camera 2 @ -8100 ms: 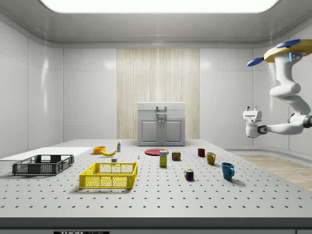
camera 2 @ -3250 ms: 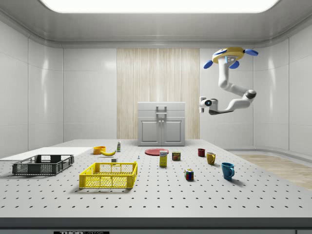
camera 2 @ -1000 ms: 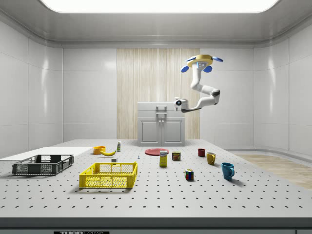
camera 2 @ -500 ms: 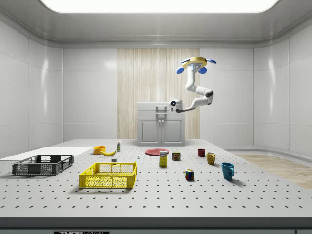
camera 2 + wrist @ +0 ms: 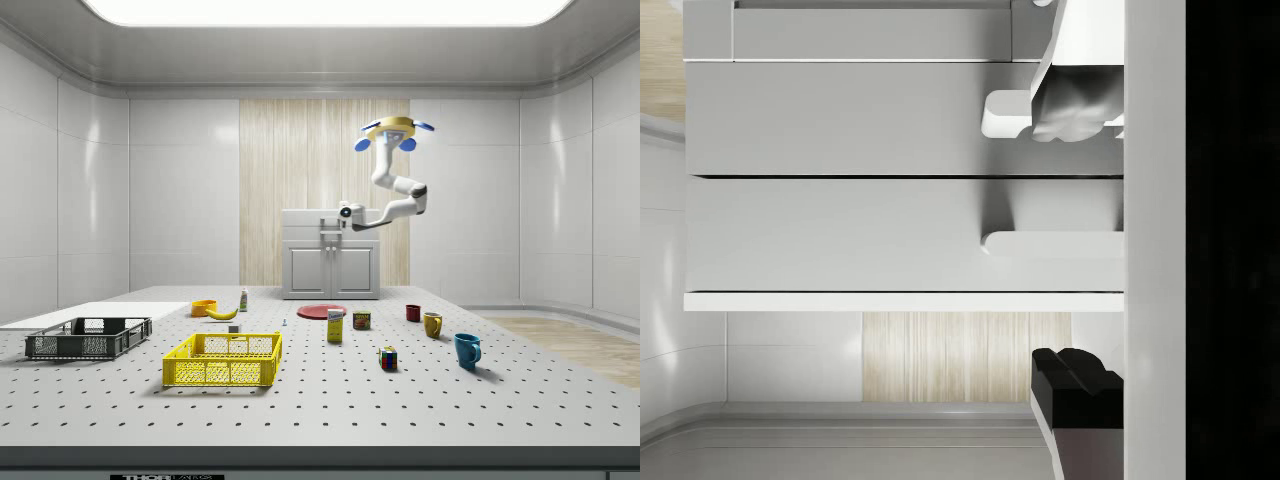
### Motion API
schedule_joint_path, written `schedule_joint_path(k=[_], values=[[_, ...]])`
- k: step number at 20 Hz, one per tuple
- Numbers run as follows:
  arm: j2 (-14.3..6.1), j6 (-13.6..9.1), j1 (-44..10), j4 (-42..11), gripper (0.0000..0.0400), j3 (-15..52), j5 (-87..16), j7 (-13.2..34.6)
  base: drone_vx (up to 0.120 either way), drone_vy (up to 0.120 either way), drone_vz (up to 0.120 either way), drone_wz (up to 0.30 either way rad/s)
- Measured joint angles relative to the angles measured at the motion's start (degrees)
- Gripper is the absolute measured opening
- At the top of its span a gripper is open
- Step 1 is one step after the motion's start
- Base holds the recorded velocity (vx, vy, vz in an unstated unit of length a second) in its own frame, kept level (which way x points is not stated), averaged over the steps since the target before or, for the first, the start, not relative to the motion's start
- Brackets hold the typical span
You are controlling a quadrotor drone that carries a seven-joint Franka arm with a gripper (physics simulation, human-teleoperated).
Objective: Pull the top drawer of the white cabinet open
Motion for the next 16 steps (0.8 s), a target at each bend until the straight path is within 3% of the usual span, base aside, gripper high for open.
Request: schedule_joint_path(k=[8,16], values=[[-0.4,0.3,0.4,-0.1,0.0305,-0.1,-0.4,0.3,0.1,0.0,0.0,0.0],[-0.6,2.5,0.8,-1.5,0.0305,1.3,0.7,0.1,0.0,0.0,0.0,0.0]])
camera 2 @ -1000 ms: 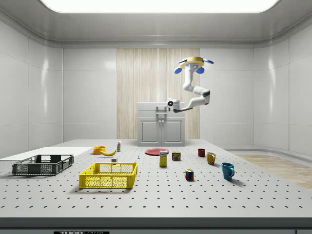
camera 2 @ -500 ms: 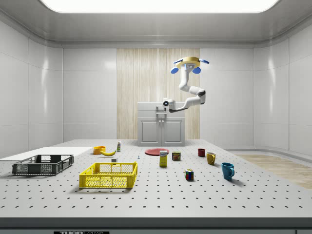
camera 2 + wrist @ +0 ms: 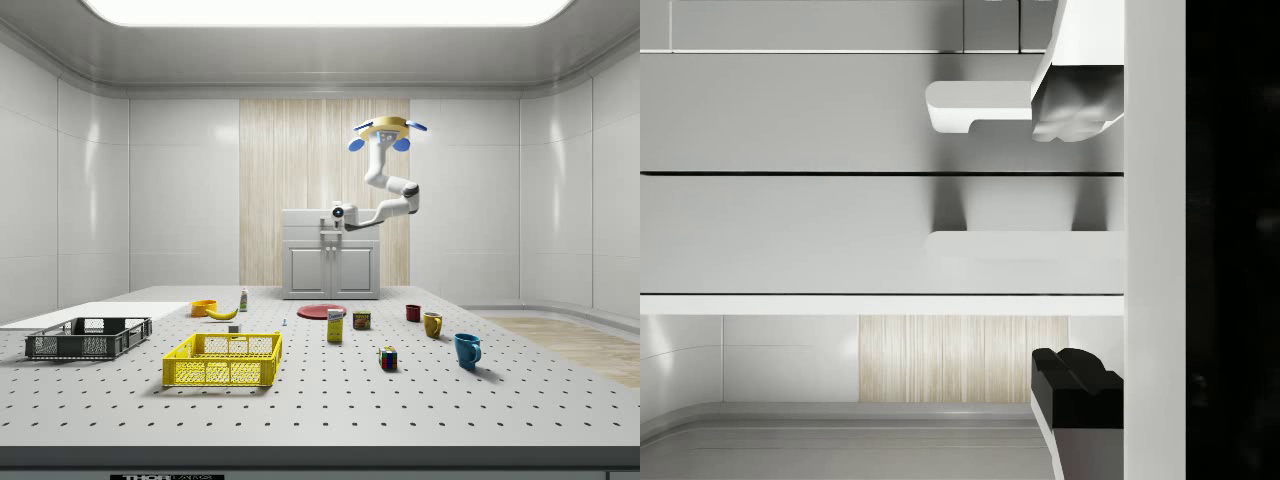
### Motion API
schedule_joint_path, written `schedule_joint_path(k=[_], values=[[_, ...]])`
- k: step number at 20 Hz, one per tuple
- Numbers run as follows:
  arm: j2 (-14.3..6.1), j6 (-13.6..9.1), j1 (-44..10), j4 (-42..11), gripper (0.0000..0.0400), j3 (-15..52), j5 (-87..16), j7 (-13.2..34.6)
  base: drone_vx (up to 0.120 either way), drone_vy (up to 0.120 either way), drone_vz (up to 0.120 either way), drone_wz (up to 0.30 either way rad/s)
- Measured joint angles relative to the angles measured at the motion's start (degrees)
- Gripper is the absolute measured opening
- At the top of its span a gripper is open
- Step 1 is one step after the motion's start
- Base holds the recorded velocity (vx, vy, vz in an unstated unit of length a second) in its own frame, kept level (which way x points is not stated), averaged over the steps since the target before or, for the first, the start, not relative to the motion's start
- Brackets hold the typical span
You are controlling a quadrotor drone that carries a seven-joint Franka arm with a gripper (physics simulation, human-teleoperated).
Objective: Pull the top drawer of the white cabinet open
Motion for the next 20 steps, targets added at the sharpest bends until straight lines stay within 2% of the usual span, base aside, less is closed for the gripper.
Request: schedule_joint_path(k=[20], values=[[1.4,8.6,2.3,-5.0,0.0305,6.9,6.9,-2.4,0.0,0.0,0.0,0.0]])
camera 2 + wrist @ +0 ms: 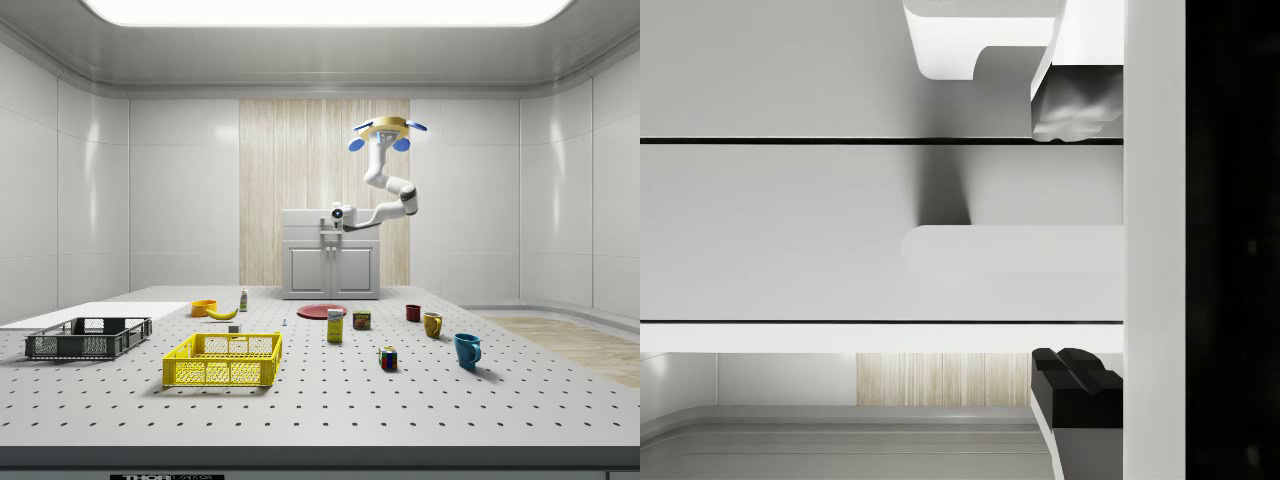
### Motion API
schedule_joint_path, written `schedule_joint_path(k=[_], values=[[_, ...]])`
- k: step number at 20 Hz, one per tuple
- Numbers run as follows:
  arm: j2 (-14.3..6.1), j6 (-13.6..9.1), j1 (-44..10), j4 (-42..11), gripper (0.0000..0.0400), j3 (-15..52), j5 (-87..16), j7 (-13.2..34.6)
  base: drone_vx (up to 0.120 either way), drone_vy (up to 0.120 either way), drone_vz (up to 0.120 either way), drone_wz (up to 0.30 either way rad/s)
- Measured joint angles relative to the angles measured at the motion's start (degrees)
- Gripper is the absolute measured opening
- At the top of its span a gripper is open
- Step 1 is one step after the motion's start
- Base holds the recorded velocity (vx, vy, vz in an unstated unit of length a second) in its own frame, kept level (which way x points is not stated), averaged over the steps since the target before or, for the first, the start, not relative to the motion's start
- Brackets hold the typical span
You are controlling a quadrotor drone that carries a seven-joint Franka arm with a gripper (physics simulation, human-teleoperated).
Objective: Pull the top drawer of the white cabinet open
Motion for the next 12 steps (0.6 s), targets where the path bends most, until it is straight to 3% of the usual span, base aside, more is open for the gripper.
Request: schedule_joint_path(k=[12], values=[[1.6,3.1,1.2,-1.1,0.0305,2.9,3.7,-1.7,0.0,0.0,0.0,0.0]])
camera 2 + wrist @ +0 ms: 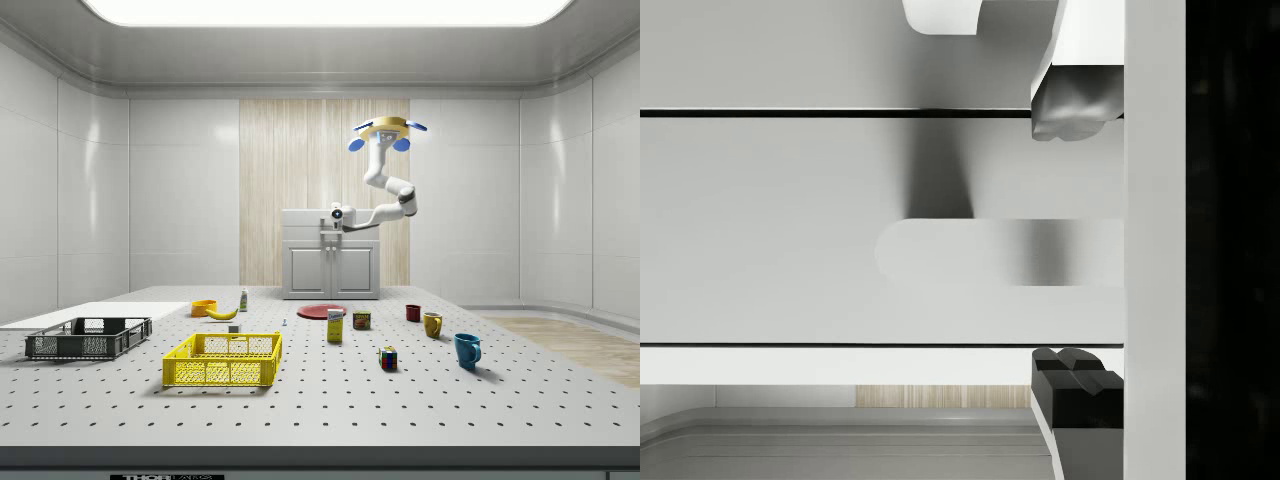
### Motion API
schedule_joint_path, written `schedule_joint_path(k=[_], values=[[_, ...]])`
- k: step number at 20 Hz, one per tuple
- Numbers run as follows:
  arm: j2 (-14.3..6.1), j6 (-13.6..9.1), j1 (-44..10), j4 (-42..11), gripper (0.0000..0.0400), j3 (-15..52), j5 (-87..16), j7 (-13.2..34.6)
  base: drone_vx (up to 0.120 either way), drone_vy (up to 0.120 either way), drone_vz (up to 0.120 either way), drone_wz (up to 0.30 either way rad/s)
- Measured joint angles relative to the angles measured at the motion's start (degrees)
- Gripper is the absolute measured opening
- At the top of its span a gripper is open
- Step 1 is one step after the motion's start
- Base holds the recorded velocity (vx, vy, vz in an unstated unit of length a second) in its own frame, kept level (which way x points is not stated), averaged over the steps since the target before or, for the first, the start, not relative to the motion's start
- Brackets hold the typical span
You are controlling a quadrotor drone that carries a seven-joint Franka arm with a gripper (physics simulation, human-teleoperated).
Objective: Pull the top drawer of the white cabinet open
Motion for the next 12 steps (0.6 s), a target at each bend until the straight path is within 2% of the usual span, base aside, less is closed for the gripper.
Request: schedule_joint_path(k=[7,12], values=[[3.5,0.2,2.5,2.6,0.0305,-1.7,0.6,-1.8,0.0,0.0,0.0,0.0],[4.8,0.1,3.3,3.6,0.0305,-2.3,0.9,-2.5,0.0,0.0,0.0,0.0]])
